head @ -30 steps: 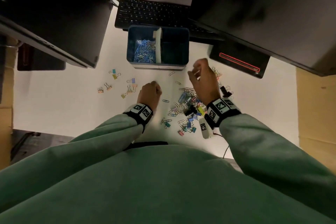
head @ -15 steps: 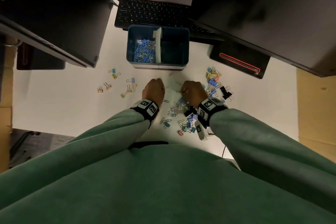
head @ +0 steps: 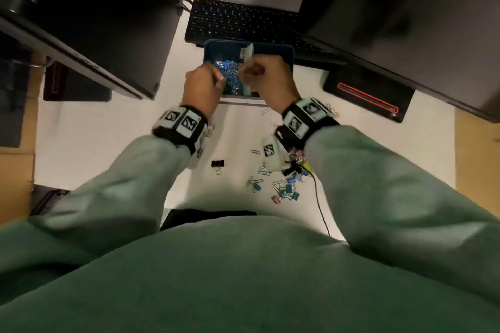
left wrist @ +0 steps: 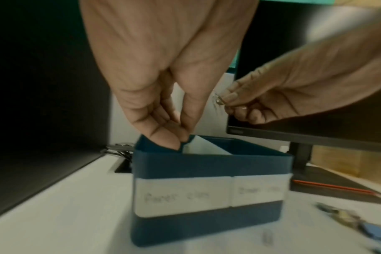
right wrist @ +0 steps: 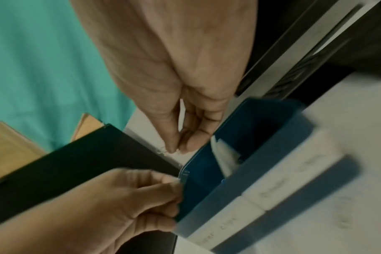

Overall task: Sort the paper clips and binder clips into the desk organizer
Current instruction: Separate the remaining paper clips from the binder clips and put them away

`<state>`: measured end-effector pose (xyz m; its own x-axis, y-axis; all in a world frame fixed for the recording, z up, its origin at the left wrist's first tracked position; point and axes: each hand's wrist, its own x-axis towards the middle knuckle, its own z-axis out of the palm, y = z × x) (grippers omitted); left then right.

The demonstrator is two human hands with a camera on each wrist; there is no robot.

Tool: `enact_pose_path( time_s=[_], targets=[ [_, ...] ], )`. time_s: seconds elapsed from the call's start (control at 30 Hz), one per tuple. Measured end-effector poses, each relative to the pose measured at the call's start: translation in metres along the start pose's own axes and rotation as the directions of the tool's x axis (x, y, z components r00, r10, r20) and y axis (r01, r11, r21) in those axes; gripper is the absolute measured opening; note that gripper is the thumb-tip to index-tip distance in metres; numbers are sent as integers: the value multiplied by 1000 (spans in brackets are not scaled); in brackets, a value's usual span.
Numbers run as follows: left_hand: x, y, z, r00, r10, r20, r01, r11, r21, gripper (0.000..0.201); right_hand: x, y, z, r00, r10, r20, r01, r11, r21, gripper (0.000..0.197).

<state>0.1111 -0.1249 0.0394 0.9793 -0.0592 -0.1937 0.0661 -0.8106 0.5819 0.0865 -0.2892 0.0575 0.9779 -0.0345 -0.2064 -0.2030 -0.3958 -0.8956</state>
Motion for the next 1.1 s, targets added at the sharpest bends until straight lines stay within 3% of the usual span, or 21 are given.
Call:
enact_pose_path(
  time_s=[0.1, 0.13, 0.23, 0.27, 0.33, 0.4, 0.47, 0.53, 0.63, 0.73, 0.8, 0.87, 1.0, 1.1],
  targets=[
    [18, -5, -4, 991, -61, 117, 53, 996, 74, 25, 26, -10, 19, 1000, 5, 16, -1, 978, -209, 14],
    [17, -3, -5, 993, -51, 106, 42, 996, 85, 31, 26, -9, 19, 1000, -2, 16, 6, 966, -259, 16],
    [-7, 5, 1, 993, 79, -88, -76, 996, 36, 24, -3, 1, -4, 990, -137, -16, 128, 953, -273, 14],
    [-22, 7, 11, 985, 142, -103, -141, 990, 16, 18, -20, 9, -12, 991, -134, -11, 126, 955, -267, 12],
    [-53, 13, 40, 959, 271, 82, -271, 963, -8, 19, -56, 41, -27, 997, -59, 44, 70, 942, -330, 6],
    [-72, 15, 78, 870, 320, 375, -359, 932, 37, 45, -89, 80, -34, 992, 42, 120, 23, 870, -492, 10],
    [-75, 15, 112, 784, 291, 548, -435, 888, 151, 74, -111, 114, -33, 972, 157, 175, -6, 759, -651, 19],
    [-72, 14, 130, 767, 275, 580, -488, 837, 249, 82, -121, 133, -30, 960, 219, 176, -27, 695, -718, 19],
    [-74, 6, 137, 744, 324, 584, -568, 767, 298, 71, -124, 149, -36, 960, 219, 176, -14, 664, -747, 18],
    [-88, -8, 133, 654, 433, 621, -676, 703, 221, 62, -130, 154, -51, 968, 206, 145, -20, 637, -771, 10],
    [-96, -17, 130, 628, 485, 609, -707, 683, 185, 55, -133, 155, -59, 976, 181, 120, -22, 630, -776, 12],
    [-101, -19, 127, 656, 508, 558, -695, 695, 185, 53, -133, 150, -57, 986, 129, 106, -2, 645, -765, 16],
    [-94, -3, 125, 803, 415, 427, -550, 791, 267, 62, -132, 132, -34, 987, 111, 113, 1, 710, -704, 31],
    [-80, 3, 131, 814, 313, 489, -509, 791, 341, 64, -131, 133, -26, 982, 143, 122, -12, 697, -717, 24]
  ],
)
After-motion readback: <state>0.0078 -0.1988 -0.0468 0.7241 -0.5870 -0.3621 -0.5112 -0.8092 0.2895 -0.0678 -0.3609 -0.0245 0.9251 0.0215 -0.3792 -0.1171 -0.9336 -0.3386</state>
